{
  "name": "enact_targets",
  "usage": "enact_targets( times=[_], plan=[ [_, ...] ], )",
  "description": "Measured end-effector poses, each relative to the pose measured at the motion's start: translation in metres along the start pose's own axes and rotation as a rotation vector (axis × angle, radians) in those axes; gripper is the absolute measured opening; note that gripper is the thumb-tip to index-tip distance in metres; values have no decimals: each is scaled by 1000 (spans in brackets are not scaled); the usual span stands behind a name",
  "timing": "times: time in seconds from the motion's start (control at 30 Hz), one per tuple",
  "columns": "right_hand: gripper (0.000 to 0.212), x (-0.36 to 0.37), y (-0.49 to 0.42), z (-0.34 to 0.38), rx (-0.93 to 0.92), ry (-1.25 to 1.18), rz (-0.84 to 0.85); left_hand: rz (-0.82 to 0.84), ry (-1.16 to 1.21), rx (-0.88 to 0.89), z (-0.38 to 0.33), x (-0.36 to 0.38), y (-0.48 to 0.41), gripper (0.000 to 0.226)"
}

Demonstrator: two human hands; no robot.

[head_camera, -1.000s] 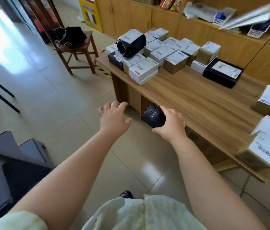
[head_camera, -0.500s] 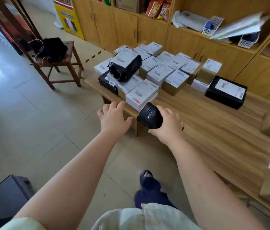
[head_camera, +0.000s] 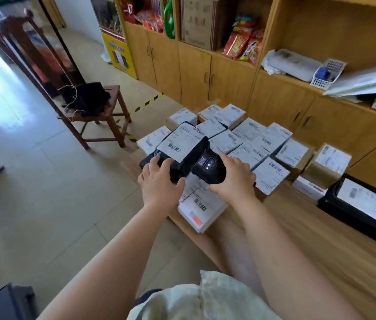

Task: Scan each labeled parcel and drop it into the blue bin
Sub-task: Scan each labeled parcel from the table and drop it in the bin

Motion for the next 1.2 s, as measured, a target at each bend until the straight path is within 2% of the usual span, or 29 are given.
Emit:
enact_targets(
  times=[0.1, 0.2, 0.3, 0.4, 0.53, 0.63, 0.77, 0.8, 0.9, 0.97, 1.07, 1.2],
  plan=[
    [88, 8, -25, 1, 13, -25, 20, -17, 50, -62, 12, -5, -37, 64],
    [86, 10, -51, -2, 65, -44, 6, 56, 32, -131, 21, -5, -84, 77],
    [85, 10, -75, -2, 136, -34, -26, 296, -9, -189, 29, 23, -129, 101],
    [87, 10, -95, -1, 213, -59, -52, 528, 72, -226, 34, 50, -159, 119],
    [89, 10, -115, 1, 318, -74, -85, 732, 217, -263, 41, 73, -177, 128],
    [91, 12, -121, 1, 405, -85, -121, 812, 326, -311, 48, 89, -180, 137],
    [94, 16, -123, 6, 480, -88, -142, 808, 416, -287, 40, 95, -188, 115],
    [93, 15, -122, 7, 490, -83, -144, 779, 443, -269, 38, 93, -193, 100],
    [91, 8, -120, 8, 519, -60, -168, 732, 555, -233, 32, 88, -208, 38],
    [91, 2, -117, 7, 542, -65, -195, 829, 573, -285, 33, 91, -206, 20],
    [90, -6, -114, 6, 566, -86, -239, 983, 611, -415, 39, 97, -196, 27],
    [85, -16, -111, 6, 579, -102, -299, 1026, 822, -556, 32, 87, -192, 26]
  ],
)
Point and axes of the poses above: each hand's wrist, its own y-axis away from the middle knuckle, its own x-axis out of the palm, z = x × y, the point moved 10 cm from there along -y, towards the middle knuckle, and after that the axes turned 5 degrees about y, right-handed, at the moved point
